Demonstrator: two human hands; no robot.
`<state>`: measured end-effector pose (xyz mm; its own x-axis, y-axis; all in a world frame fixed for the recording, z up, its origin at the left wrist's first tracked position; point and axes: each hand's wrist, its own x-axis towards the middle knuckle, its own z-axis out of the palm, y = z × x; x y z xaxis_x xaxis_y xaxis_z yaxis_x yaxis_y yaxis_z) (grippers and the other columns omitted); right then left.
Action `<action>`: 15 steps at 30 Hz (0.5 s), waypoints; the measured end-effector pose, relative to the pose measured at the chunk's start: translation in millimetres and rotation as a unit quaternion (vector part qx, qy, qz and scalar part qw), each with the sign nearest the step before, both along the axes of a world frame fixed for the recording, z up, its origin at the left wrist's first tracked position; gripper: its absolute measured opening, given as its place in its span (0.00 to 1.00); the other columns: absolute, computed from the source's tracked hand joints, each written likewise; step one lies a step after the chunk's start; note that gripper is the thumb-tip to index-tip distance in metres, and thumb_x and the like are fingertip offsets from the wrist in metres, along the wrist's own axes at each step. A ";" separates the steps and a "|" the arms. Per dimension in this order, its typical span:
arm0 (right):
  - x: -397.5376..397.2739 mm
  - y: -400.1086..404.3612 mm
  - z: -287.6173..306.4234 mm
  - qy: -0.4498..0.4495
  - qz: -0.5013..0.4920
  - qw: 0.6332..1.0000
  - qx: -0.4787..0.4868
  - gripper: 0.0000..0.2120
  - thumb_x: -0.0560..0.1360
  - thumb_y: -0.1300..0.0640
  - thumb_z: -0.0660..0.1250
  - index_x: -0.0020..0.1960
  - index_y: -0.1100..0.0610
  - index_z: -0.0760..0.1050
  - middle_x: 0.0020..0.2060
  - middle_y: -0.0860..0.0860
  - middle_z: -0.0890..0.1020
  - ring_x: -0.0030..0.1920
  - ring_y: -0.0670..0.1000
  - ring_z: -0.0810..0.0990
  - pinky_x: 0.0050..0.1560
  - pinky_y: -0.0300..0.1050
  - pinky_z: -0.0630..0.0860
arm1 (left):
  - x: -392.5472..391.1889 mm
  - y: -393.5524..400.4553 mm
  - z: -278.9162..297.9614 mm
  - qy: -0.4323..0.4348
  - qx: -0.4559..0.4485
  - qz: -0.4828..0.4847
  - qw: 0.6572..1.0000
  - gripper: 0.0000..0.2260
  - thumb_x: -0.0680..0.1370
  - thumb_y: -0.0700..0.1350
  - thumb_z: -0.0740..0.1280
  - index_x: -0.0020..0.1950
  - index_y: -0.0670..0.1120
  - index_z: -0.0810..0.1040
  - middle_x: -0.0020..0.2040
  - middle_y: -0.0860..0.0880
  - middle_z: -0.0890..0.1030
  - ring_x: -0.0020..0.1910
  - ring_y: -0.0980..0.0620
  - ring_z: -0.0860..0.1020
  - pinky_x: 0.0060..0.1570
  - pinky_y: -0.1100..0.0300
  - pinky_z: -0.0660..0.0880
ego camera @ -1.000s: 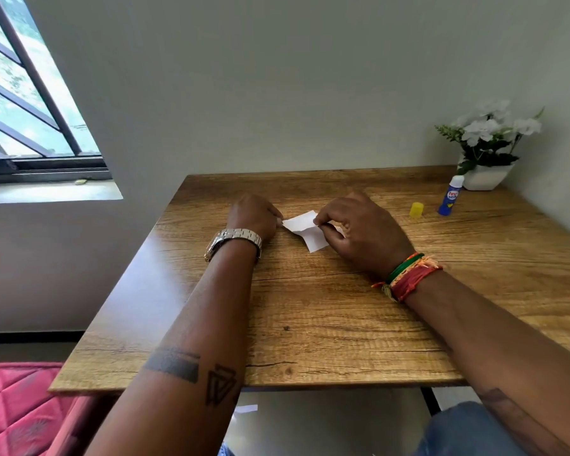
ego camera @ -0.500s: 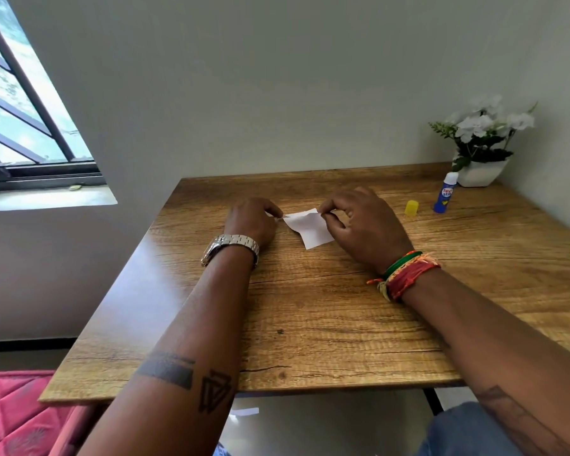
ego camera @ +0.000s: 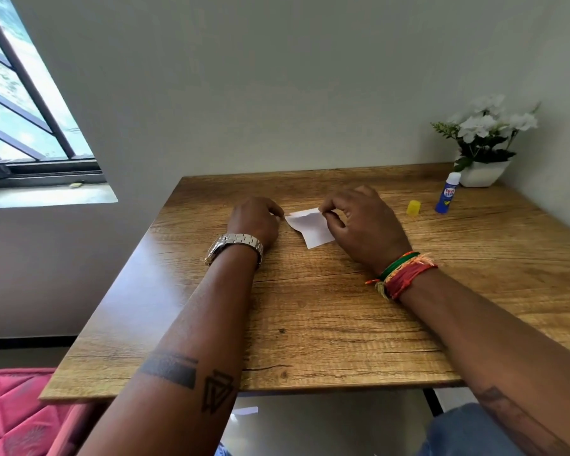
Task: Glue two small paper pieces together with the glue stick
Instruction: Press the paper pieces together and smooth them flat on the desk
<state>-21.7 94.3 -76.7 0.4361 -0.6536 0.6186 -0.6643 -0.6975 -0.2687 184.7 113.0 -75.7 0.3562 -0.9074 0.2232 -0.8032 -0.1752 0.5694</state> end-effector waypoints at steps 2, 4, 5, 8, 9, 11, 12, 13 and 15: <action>-0.1 -0.2 -0.3 0.019 -0.001 1.000 0.007 0.05 0.78 0.56 0.67 0.51 0.51 0.81 0.50 0.47 0.84 0.55 0.50 0.74 0.46 0.41 0.66 | 0.2 -0.3 -0.4 -0.002 -0.002 0.000 1.000 0.06 0.78 0.43 0.71 0.51 0.53 0.86 0.57 0.50 0.84 0.57 0.50 0.80 0.52 0.61 0.72; 0.3 0.2 -0.3 0.038 -0.002 0.999 0.014 0.05 0.78 0.56 0.67 0.52 0.52 0.81 0.51 0.47 0.84 0.55 0.51 0.74 0.45 0.42 0.67 | -0.3 -0.6 -0.5 -0.005 -0.001 0.000 1.000 0.07 0.78 0.43 0.71 0.51 0.53 0.86 0.58 0.50 0.84 0.58 0.50 0.80 0.52 0.61 0.72; 0.5 0.8 -0.3 0.046 -0.003 0.999 0.018 0.05 0.78 0.56 0.68 0.52 0.52 0.82 0.51 0.47 0.84 0.55 0.52 0.74 0.45 0.42 0.68 | -0.5 -0.7 -0.4 -0.005 0.001 0.000 1.000 0.07 0.78 0.43 0.71 0.52 0.53 0.86 0.58 0.50 0.84 0.58 0.50 0.79 0.51 0.61 0.72; 0.7 2.1 -0.2 0.052 -0.002 0.998 0.030 0.05 0.78 0.55 0.68 0.52 0.52 0.82 0.51 0.48 0.84 0.56 0.52 0.74 0.47 0.45 0.71 | -0.2 -1.1 -0.2 -0.007 0.000 -0.001 1.000 0.07 0.78 0.43 0.71 0.52 0.53 0.86 0.58 0.50 0.84 0.59 0.50 0.79 0.52 0.60 0.72; 0.6 2.2 -0.3 0.052 -0.001 0.998 0.035 0.06 0.78 0.55 0.68 0.52 0.52 0.82 0.51 0.48 0.84 0.57 0.52 0.74 0.48 0.45 0.71 | -0.1 -1.1 -0.3 -0.008 -0.001 -0.001 1.000 0.07 0.78 0.43 0.71 0.52 0.53 0.86 0.58 0.50 0.84 0.59 0.50 0.79 0.52 0.60 0.72; 0.7 2.0 -1.2 0.058 0.001 0.998 0.038 0.06 0.78 0.54 0.67 0.52 0.51 0.82 0.52 0.47 0.84 0.57 0.51 0.74 0.49 0.43 0.69 | 0.0 -1.3 -0.6 -0.010 -0.003 -0.002 1.000 0.08 0.78 0.43 0.70 0.52 0.53 0.87 0.58 0.51 0.84 0.58 0.50 0.79 0.52 0.60 0.71; 0.7 2.1 -1.7 0.061 0.002 0.997 0.039 0.06 0.78 0.54 0.67 0.52 0.51 0.82 0.52 0.47 0.84 0.57 0.51 0.74 0.49 0.41 0.66 | -0.1 -1.6 -0.7 -0.011 -0.004 -0.002 1.000 0.08 0.78 0.43 0.70 0.52 0.53 0.87 0.58 0.51 0.84 0.58 0.50 0.79 0.51 0.61 0.71; 0.9 2.0 -2.0 0.062 0.004 0.997 0.041 0.06 0.78 0.54 0.67 0.53 0.51 0.82 0.52 0.47 0.84 0.57 0.50 0.74 0.49 0.41 0.65 | -0.2 -1.9 -1.0 -0.011 -0.003 -0.002 1.000 0.08 0.78 0.44 0.70 0.52 0.53 0.87 0.58 0.51 0.84 0.58 0.51 0.79 0.50 0.61 0.70; 0.9 2.4 -2.3 0.061 0.007 0.997 0.050 0.06 0.78 0.55 0.67 0.53 0.51 0.82 0.51 0.47 0.84 0.57 0.50 0.74 0.47 0.41 0.66 | -1.4 -2.5 -1.4 -0.007 -0.001 0.000 1.000 0.08 0.79 0.46 0.68 0.53 0.53 0.86 0.57 0.52 0.84 0.56 0.51 0.79 0.47 0.60 0.69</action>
<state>-20.8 96.7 -79.0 0.5147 -0.7017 0.4926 -0.6862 -0.6816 -0.2539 183.3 110.5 -77.1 0.3528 -0.9071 0.2295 -0.8116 -0.1745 0.5576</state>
